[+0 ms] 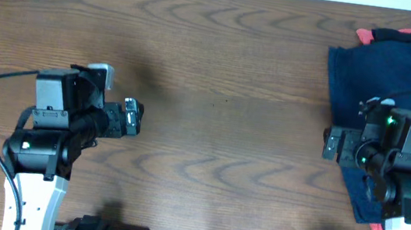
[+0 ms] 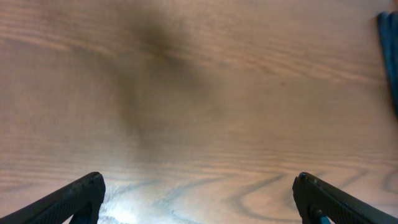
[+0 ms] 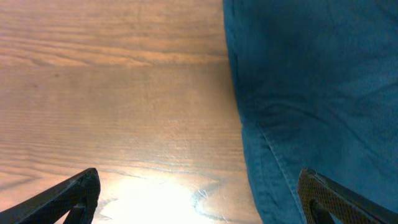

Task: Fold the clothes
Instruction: 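Reach the right gripper into the navy clothing pile and grasp a garment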

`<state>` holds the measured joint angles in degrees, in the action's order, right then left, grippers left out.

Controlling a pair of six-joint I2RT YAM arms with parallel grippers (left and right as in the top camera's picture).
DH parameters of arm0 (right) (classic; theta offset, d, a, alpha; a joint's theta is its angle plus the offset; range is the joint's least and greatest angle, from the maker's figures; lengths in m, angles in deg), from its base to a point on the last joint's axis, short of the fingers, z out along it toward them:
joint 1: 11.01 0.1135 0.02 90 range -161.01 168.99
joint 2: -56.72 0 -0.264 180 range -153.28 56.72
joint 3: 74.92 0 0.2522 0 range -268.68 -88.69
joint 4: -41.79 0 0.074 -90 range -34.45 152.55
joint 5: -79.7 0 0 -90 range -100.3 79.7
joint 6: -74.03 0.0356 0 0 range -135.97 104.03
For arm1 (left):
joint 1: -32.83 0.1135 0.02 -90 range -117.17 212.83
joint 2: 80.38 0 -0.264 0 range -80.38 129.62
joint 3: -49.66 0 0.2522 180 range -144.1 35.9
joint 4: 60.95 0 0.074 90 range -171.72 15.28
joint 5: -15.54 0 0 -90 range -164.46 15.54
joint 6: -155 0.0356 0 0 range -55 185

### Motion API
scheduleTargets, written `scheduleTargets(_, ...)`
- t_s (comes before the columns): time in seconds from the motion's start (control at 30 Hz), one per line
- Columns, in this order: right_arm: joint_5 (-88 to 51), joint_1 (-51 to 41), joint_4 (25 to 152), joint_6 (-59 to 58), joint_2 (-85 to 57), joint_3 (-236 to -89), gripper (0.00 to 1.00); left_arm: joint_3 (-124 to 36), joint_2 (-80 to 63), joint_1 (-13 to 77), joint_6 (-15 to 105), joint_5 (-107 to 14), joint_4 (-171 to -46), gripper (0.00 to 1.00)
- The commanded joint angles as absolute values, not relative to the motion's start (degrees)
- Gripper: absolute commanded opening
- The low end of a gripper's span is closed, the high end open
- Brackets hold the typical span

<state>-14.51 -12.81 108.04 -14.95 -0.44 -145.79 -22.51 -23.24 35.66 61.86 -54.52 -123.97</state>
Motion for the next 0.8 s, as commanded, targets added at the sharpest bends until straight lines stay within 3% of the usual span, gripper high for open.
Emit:
scheduleTargets(0.0,-15.4,-12.5,108.3,-14.3,-0.9,-147.8,0.99,-24.3,-23.4,35.4,61.0,-52.6,-124.7,0.98)
scheduleTargets(0.27,8.3,-12.5,120.0,4.6,-7.4,-147.8,0.96,-24.3,-23.5,35.4,61.0,-52.6,-124.8,0.98)
scheduleTargets(0.77,13.1,-12.7,124.2,14.0,-29.1,-145.2,0.92,-24.3,-23.5,35.4,61.0,-52.6,-124.8,0.98)
